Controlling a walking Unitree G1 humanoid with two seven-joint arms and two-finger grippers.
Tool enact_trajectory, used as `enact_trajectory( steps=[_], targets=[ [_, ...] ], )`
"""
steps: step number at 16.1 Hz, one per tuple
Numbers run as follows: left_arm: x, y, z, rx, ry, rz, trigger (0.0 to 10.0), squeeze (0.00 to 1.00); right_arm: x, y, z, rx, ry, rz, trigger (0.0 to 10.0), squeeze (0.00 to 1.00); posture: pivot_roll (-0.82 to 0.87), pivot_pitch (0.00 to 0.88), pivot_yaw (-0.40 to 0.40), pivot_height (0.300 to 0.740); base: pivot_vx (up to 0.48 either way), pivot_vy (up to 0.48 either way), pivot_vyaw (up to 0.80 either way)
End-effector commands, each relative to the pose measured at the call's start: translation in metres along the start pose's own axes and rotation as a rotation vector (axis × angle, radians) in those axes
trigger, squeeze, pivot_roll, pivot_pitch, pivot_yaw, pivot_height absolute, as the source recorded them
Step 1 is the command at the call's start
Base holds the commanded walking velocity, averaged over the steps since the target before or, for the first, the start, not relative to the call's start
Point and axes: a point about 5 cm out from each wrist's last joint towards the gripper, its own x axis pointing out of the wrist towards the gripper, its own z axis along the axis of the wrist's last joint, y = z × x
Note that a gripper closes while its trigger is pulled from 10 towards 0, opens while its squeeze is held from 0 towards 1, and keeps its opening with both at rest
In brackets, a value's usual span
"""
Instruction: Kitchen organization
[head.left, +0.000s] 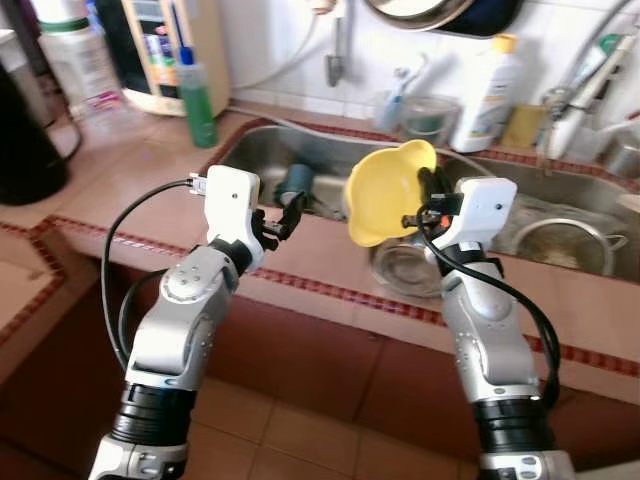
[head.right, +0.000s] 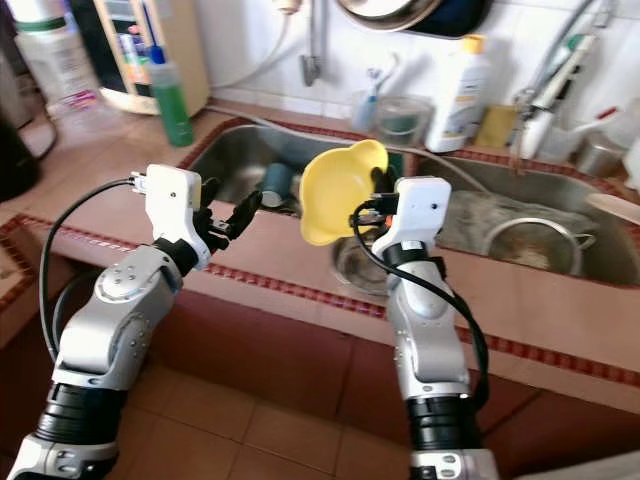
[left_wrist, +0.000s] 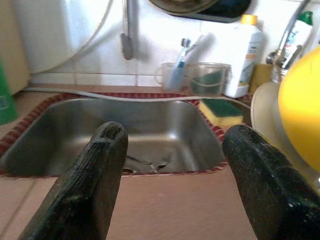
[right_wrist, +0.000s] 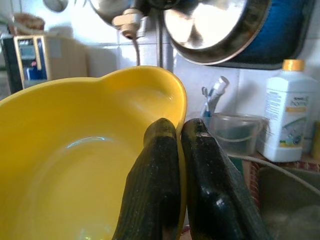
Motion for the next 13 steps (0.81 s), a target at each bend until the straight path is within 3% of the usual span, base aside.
enact_trajectory(
  steps=[1,5,9,13],
  targets=[
    [-0.002,0.012,-0.001,0.009,-0.008,0.04,10.0,0.0,0.004,0.009,0.005,-0.021,-0.042,0.038,10.0,0.0,-0.14,0.0,0.005,0.74,0.0,0.48,0.0],
    [-0.008,0.018,-0.008,0.026,0.003,0.055,10.0,0.0,-0.001,0.016,-0.003,-0.064,-0.034,0.064,10.0,0.0,-0.14,0.0,0.006,0.74,0.0,0.48,0.0],
    [-0.009,0.008,-0.01,0.128,-0.019,0.03,10.0,0.0,-0.002,0.018,-0.008,-0.082,-0.022,0.063,10.0,0.0,-0.13,0.0,0.008,0.74,0.0,0.0,0.0],
    [-0.011,0.004,-0.011,0.122,-0.018,-0.02,10.0,0.0,-0.002,0.016,-0.011,-0.096,0.002,0.044,10.0,0.0,-0.13,0.0,0.014,0.74,0.0,0.0,-0.2]
  ],
)
